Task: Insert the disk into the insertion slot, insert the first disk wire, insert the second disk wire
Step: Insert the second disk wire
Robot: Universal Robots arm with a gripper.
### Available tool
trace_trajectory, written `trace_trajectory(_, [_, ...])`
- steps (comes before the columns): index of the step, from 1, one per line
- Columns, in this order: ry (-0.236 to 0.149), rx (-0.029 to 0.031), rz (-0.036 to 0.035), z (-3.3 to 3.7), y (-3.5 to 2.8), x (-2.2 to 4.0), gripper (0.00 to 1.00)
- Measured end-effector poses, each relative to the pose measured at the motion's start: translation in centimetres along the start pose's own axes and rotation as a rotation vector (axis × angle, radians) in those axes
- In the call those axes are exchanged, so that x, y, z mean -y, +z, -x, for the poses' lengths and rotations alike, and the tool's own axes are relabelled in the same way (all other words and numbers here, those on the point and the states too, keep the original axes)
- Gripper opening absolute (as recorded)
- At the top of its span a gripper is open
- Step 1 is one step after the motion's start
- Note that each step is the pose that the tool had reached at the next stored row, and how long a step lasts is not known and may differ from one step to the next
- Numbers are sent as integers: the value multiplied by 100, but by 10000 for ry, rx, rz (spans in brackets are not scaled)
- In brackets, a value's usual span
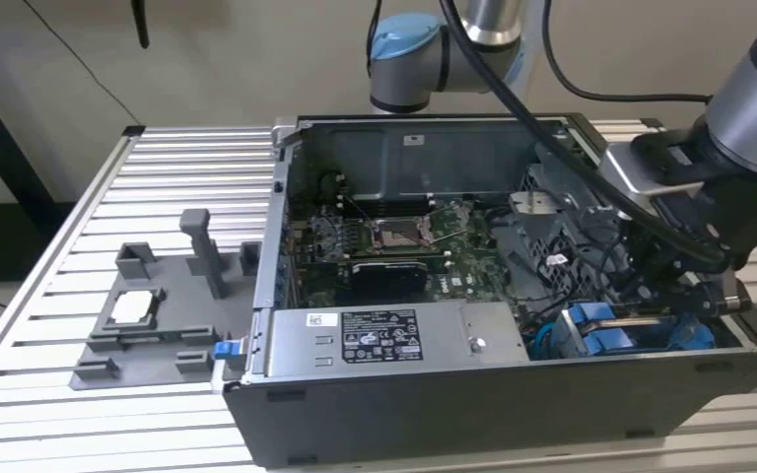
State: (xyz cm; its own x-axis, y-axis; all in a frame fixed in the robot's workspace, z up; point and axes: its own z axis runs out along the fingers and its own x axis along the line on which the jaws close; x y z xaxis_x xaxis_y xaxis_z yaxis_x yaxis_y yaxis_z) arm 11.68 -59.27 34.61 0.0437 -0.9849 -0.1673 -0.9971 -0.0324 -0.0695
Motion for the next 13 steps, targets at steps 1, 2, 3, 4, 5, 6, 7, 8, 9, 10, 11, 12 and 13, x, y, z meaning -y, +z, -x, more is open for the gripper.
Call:
trace_trajectory(1, [5, 2, 10, -7, -1, 6, 15])
trace_trajectory(2, [7, 2, 16, -8, -1, 9, 15])
trace_trajectory(3, [8, 2, 16, -8, -1, 9, 15])
trace_trajectory(4, [10, 3, 16, -8, -1, 10, 15])
trace_trajectory(5, [9, 3, 16, -8, -1, 11, 15])
trace_trajectory(6, [8, 3, 17, -8, -1, 12, 15])
trace_trajectory(7, [9, 3, 17, -9, -1, 12, 15])
trace_trajectory(8, [9, 3, 17, -9, 0, 13, 15])
trace_trajectory(9, [8, 3, 16, -9, 0, 14, 15])
trace_trajectory(10, [8, 3, 17, -9, 0, 14, 15])
trace_trajectory(11, [8, 3, 17, -9, 0, 15, 15])
trace_trajectory(12, [8, 3, 17, -9, 0, 16, 15])
trace_trajectory(13, [9, 3, 17, -9, 0, 17, 15])
